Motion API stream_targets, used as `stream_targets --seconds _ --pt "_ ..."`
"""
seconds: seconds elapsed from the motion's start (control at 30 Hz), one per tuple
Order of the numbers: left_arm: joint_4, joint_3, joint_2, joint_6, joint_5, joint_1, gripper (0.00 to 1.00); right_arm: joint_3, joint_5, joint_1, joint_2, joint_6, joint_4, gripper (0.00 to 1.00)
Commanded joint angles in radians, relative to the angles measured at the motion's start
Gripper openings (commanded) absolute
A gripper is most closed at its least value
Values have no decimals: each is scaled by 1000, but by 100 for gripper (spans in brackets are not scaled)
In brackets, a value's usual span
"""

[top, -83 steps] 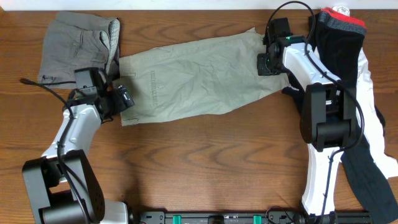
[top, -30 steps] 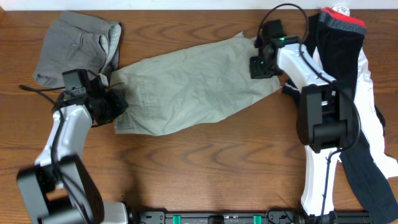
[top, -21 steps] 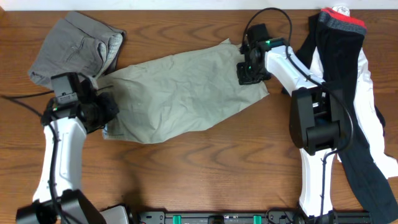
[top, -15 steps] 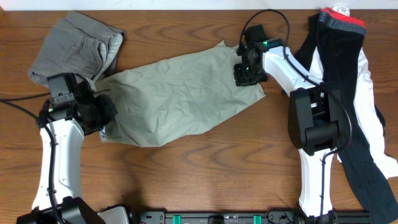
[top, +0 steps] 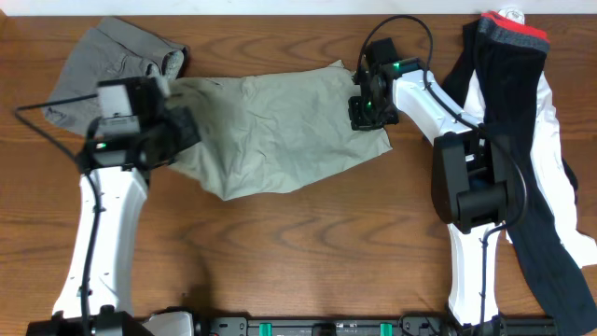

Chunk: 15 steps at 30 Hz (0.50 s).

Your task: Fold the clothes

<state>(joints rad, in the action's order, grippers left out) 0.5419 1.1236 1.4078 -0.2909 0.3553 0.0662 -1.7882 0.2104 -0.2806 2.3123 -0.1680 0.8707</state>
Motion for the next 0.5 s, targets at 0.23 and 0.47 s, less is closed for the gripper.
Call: stream_targets --seconds 0.23,0.47 --pt "-275 24 136 -120 -2 -223 6 36 8 -22 30 -11 12 1" --pt "-430 24 206 -122 -2 -369 6 38 8 -22 30 -10 12 1"
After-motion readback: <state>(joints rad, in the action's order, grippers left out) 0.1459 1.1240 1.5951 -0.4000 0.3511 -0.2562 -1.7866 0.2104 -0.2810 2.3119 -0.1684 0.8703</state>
